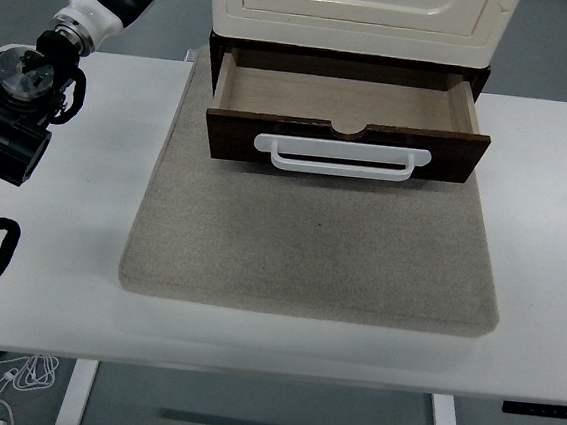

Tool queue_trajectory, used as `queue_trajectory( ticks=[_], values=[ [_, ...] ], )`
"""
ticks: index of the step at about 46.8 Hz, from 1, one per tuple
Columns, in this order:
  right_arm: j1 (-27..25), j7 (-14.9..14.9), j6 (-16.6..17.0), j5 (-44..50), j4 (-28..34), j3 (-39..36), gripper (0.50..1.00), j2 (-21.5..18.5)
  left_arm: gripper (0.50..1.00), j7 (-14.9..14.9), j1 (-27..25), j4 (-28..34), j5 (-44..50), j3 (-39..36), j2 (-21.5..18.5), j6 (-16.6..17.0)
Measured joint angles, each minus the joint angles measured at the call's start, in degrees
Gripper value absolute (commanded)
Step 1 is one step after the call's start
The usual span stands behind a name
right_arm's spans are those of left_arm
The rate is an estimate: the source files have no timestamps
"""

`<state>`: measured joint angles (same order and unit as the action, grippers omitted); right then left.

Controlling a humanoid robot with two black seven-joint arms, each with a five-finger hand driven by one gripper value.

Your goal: Open the drawer under the combination cabinet

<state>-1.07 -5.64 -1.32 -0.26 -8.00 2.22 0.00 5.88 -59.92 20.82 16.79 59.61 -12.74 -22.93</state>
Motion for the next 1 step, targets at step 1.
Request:
queue_trajectory(
  ticks=[1],
  values=[
    [0.01, 0.0, 0.0, 0.0, 0.0, -0.01, 0.928, 0.0, 1.0, -0.08, 0.0, 0.0, 0.04, 0.0, 0.0, 0.0]
  ],
)
